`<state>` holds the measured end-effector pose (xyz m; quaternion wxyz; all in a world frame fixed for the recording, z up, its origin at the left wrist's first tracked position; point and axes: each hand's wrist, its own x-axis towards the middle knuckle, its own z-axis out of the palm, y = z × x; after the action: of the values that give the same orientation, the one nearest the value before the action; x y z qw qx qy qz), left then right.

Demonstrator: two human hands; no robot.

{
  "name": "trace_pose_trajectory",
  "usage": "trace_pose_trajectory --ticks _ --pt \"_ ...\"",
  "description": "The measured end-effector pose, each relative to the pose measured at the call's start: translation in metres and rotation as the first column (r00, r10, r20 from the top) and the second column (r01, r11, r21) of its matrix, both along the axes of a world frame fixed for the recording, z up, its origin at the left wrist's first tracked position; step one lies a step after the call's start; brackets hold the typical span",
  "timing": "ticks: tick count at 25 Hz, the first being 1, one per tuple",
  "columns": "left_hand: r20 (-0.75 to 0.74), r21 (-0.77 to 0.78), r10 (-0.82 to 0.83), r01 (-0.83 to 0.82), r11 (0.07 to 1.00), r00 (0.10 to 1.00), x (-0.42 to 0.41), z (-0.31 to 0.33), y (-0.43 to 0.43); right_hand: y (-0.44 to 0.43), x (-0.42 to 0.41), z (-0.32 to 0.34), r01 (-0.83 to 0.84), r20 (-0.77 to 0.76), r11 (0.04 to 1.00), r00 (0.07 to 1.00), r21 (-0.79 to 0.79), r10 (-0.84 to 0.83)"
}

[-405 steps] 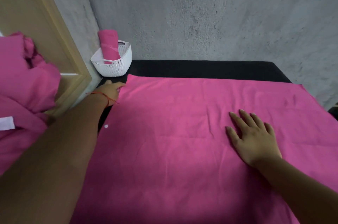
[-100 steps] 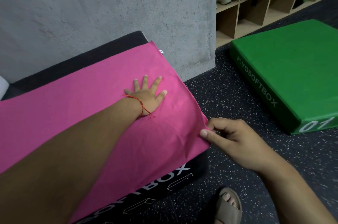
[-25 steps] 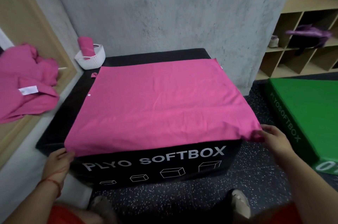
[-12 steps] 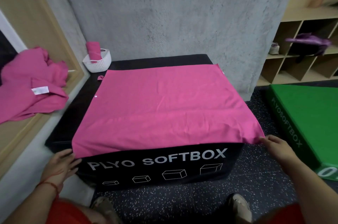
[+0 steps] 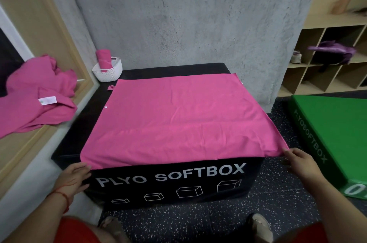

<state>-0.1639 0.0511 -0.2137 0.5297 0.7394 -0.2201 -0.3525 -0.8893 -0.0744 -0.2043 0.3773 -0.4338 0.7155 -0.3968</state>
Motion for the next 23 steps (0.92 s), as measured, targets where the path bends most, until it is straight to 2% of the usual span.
trace_pose_trajectory --ticks 5,10,17,19,21,23 --pt "-0.027 -0.004 0.093 -0.093 0.996 0.995 -0.001 -0.007 -0.005 0.004 0.004 0.004 0.006 -0.051 1.0 0.999 -0.023 -0.007" --pt "0.026 -0.083 0.181 -0.179 0.98 0.983 0.005 -0.012 0.0 0.005 0.006 0.013 0.047 -0.043 0.997 0.998 -0.061 -0.049" --pt "0.26 -0.075 0.162 -0.148 0.986 0.952 0.004 -0.007 -0.001 0.004 0.009 0.013 0.069 -0.06 0.995 0.996 -0.075 -0.074" --pt "0.453 -0.029 0.106 -0.105 0.994 0.885 0.001 0.004 0.0 0.004 0.011 0.011 0.06 -0.064 0.996 0.996 -0.066 -0.065" --pt "0.686 0.058 -0.011 -0.04 0.998 0.727 -0.001 0.013 0.001 0.004 0.012 0.013 0.056 -0.06 0.996 0.996 -0.067 -0.06" --pt "0.797 0.072 -0.052 -0.01 0.997 0.602 -0.006 0.023 -0.001 0.005 0.013 0.015 0.065 -0.054 0.995 0.996 -0.07 -0.069"
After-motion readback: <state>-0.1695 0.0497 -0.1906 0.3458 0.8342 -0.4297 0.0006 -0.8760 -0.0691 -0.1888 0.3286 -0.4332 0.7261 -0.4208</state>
